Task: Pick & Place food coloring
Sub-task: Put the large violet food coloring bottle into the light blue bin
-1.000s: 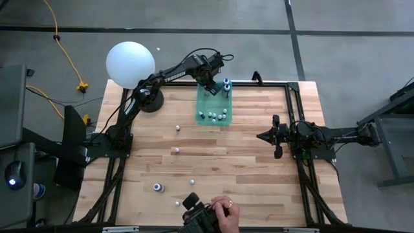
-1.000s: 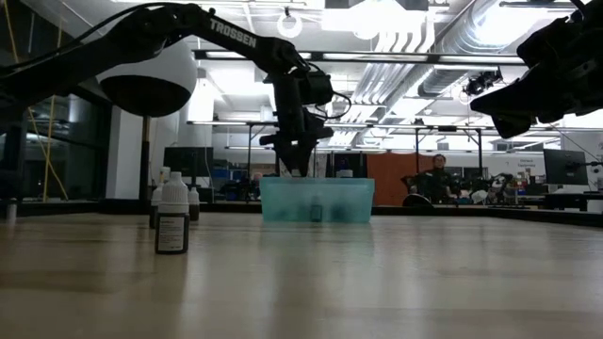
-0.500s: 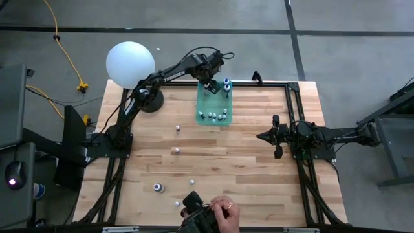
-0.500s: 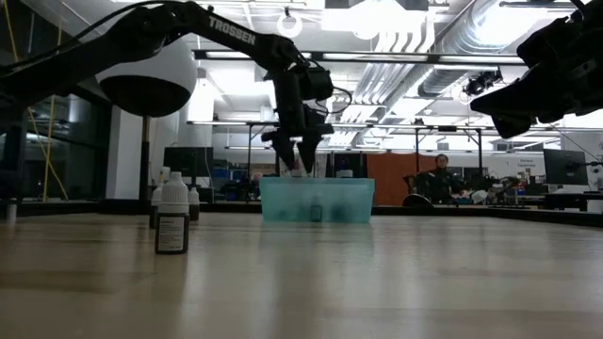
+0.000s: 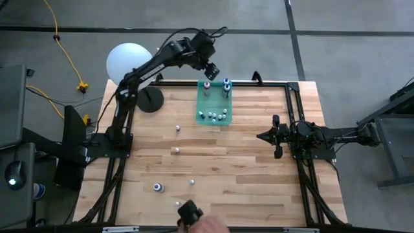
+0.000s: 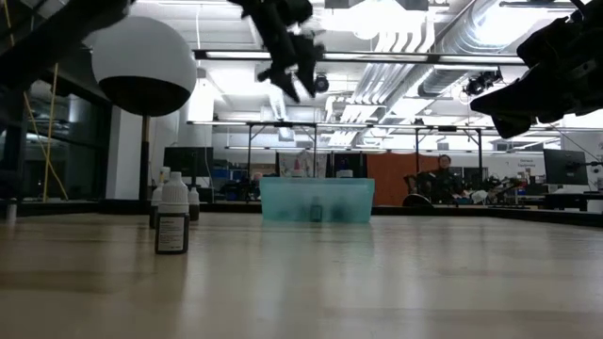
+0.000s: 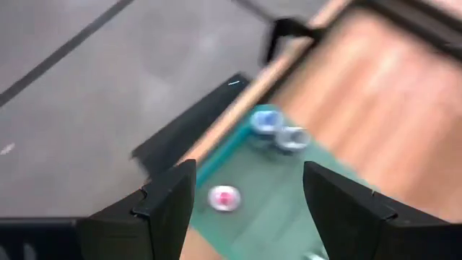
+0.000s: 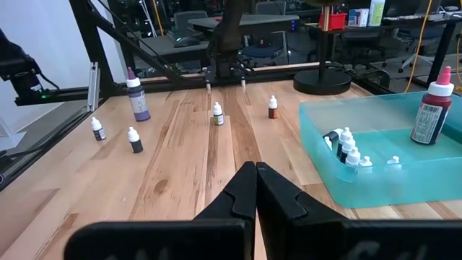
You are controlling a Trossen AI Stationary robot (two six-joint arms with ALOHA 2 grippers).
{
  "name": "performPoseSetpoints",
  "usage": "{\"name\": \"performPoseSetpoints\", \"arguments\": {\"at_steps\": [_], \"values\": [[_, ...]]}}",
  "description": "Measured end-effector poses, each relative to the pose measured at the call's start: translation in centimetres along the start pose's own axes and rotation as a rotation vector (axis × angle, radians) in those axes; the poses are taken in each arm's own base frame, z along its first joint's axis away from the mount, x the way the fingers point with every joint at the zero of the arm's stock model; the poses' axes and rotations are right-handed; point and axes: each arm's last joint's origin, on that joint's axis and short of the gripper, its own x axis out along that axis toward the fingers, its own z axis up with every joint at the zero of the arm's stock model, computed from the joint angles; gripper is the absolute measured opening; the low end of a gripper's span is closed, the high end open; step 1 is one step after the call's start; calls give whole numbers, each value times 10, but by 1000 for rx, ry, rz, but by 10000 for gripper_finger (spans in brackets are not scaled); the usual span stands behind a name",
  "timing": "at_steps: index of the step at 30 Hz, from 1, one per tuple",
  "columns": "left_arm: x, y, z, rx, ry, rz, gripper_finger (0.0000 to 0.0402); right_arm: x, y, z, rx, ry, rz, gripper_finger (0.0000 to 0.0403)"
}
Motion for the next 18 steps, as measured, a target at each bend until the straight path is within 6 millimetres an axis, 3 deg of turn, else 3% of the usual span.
{"name": "performPoseSetpoints", "arguments": {"at_steps": [8,18], "values": [[-79,-37,-7,150,-69,-203,248,0,0,0,0,0,0,0],[-143,-98,-58,327,159,-433,248,0,0,0,0,0,0,0]]}}
